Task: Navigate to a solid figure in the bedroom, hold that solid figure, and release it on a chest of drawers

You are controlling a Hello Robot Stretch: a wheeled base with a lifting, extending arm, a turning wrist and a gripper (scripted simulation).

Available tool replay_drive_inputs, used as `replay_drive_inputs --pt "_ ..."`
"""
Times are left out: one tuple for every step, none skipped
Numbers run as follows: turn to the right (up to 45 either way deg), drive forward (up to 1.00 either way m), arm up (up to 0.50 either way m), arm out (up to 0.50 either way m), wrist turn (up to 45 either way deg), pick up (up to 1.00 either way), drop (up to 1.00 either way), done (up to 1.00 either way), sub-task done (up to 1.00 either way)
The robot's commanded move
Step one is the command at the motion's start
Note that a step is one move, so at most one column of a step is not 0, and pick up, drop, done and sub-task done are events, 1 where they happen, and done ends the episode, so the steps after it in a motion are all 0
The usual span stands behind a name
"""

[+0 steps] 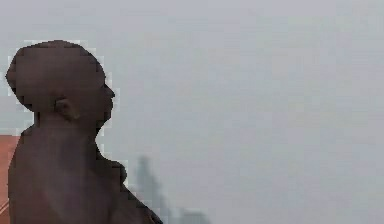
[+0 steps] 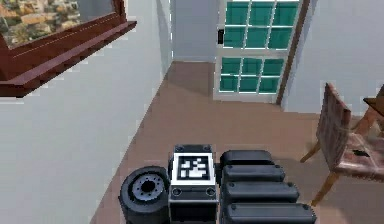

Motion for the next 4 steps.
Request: replay_drive_inputs --pt "45.0 0.0 0.0 0.0 0.0 0.0 0.0 0.0 0.0" --pt "12.0 0.0 0.0 0.0 0.0 0.0 0.0 0.0 0.0" --pt "-45.0 0.0 0.0 0.0 0.0 0.0 0.0 0.0 0.0" --pt "-45.0 0.0 0.0 0.0 0.0 0.0 0.0 0.0 0.0"
